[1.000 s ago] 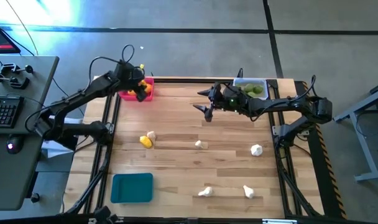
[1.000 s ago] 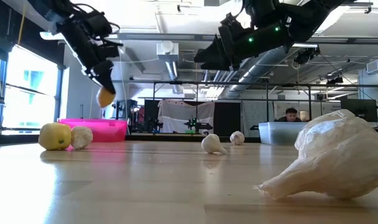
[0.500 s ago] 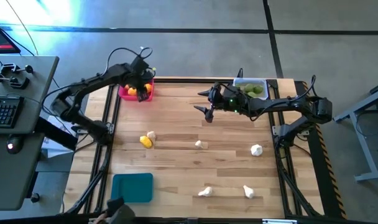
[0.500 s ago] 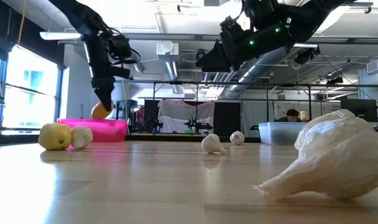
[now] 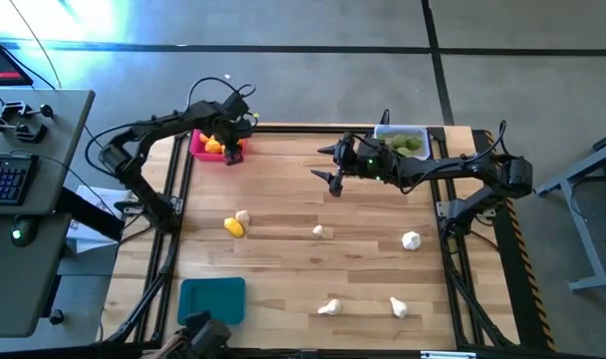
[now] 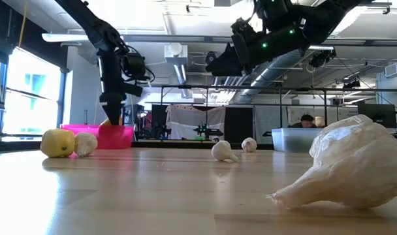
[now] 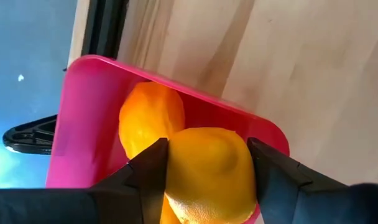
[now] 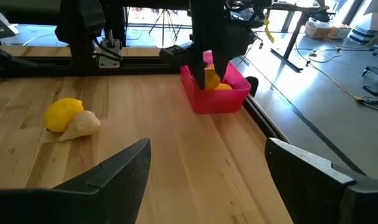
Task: Sort produce into baskets
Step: Put the right lemon into the pink bin, then put the lemon into the pink bin
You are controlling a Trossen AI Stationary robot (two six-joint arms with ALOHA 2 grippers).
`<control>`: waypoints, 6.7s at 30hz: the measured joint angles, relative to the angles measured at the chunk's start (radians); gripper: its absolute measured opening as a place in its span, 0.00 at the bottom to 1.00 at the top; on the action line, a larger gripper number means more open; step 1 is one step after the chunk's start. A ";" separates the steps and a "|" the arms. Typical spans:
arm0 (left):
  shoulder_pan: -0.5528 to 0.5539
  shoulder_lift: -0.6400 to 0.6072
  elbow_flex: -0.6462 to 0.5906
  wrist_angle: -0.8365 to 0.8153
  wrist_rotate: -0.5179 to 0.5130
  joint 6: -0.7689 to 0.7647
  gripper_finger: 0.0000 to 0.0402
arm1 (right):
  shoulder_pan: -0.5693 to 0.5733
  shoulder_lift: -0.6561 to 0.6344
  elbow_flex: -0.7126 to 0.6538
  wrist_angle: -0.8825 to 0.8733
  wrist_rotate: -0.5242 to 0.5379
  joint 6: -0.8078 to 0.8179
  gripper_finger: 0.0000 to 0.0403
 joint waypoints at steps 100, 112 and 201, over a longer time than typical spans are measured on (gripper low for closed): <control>-0.840 -0.338 -0.119 -0.313 0.218 -0.198 0.56 | -0.004 0.000 -0.167 0.081 0.083 0.028 0.00; -0.891 -0.338 -0.245 -0.168 0.199 -0.161 0.57 | -0.004 0.000 -0.167 0.051 0.083 0.026 0.00; -0.297 -0.305 -0.205 -0.193 -0.055 -0.473 0.30 | -0.003 0.000 -0.166 0.031 0.071 0.001 0.00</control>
